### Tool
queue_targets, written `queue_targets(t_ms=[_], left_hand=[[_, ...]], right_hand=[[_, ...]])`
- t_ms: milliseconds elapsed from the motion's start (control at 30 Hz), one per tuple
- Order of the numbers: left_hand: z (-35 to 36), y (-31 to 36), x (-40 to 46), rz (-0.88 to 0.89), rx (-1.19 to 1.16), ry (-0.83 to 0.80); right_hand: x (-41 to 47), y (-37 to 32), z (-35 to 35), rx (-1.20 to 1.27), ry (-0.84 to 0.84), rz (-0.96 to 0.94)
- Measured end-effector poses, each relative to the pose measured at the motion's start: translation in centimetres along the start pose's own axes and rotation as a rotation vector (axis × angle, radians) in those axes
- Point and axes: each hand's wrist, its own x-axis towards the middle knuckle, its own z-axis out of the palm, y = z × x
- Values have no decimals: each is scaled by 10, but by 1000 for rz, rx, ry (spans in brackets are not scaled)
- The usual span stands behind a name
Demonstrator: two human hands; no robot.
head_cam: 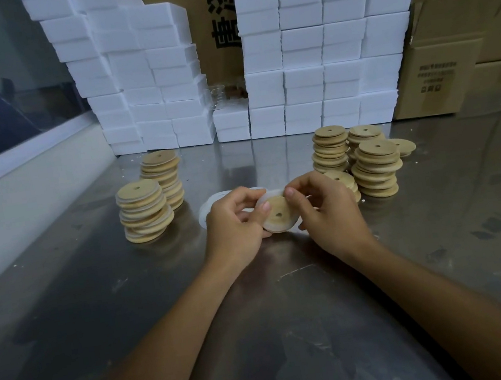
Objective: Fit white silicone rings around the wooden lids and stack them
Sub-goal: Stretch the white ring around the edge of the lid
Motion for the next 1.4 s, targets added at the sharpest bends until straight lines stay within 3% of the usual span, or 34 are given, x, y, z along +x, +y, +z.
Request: queue_targets(t_ms=[367, 867, 1267, 1400], left_hand=[[-2, 6, -1, 33, -46, 72], [-5, 9, 2, -111, -50, 150], [-12, 13, 2, -242, -201, 101], [-14, 10, 4, -160, -81, 59]], right_hand=[[-2, -4, 0, 11, -13, 7], [1, -9, -1, 245, -55, 268], [1, -7, -2, 348, -97, 339], [1, -6, 1, 318, -86, 337]])
